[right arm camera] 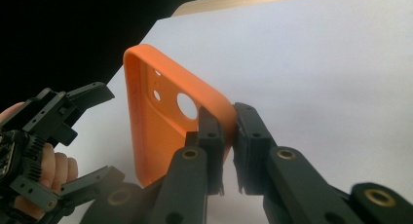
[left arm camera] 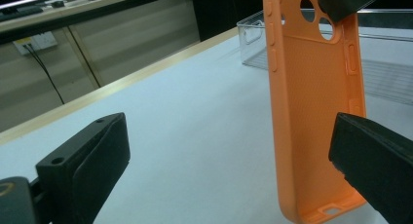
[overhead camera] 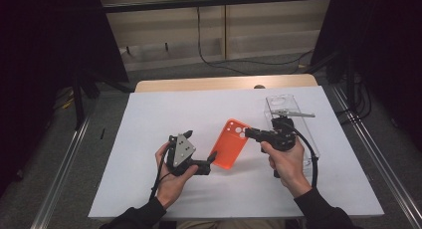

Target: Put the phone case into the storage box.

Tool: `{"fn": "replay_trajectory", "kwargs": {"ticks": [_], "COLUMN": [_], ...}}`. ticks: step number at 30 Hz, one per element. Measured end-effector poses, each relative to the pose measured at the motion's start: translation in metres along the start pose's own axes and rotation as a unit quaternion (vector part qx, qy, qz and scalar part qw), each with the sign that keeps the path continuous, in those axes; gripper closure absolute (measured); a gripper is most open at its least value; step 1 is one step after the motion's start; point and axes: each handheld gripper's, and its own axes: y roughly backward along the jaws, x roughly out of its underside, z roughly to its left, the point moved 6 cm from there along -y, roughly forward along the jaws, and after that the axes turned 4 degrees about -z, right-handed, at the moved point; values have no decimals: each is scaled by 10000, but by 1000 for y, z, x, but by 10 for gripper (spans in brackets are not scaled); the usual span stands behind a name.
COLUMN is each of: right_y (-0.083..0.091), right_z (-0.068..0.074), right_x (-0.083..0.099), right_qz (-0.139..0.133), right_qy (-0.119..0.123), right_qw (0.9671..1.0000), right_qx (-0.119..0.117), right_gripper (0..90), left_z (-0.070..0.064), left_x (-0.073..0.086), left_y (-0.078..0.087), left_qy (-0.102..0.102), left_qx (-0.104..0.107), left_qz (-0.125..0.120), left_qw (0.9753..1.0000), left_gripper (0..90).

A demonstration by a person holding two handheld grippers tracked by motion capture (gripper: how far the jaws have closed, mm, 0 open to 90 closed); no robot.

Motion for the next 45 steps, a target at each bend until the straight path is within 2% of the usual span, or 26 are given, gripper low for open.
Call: {"fn": "replay_trajectory", "kwargs": {"ticks": [2,3,5,6,8,11,17,21,26,33,37,42,45], "right_y": [1,2,3,4,6,8,12,16,18,22,23,24,26], "right_z": [0,0,-1,-1,-2,-5,-10,-13,-14,-18,-19,-19,-20], "right_x": [0,-1,-2,-3,-4,-6,-8,-10,-11,-15,-16,-17,-19], "right_qz": [-13,-28,-42,-70,-105,-163,-214,-256,-314,-379,-410,-447,-494], "right_qy": [31,58,93,113,98,97,74,110,162,197,237,261,313], "right_qw": [10000,10000,9999,9999,9998,9997,9995,9993,9990,9987,9984,9982,9977], "right_qx": [14,39,74,90,127,158,201,241,274,286,293,315,335], "right_gripper": [826,826,826,826,826,826,826,826,826,826,826,826,826], "left_z": [0,1,1,1,2,4,13,19,21,28,34,39,44], "left_x": [0,-1,-2,-3,-3,-3,1,3,4,10,12,14,16], "left_y": [2,3,6,8,11,16,24,27,29,34,39,46,50], "left_qy": [1,63,356,404,258,369,331,377,583,627,673,577,630], "left_qx": [-11,-17,80,97,-29,-61,-184,-261,-108,-252,-338,-387,-460], "left_qz": [-45,-95,-134,-143,-209,-268,-257,-279,-333,-513,-484,-476,-490], "left_qw": [10000,9999,9992,9990,9994,9989,9990,9986,9977,9964,9960,9964,9957], "left_gripper": [14,16,24,23,24,24,26,26,36,31,22,16,16]}}
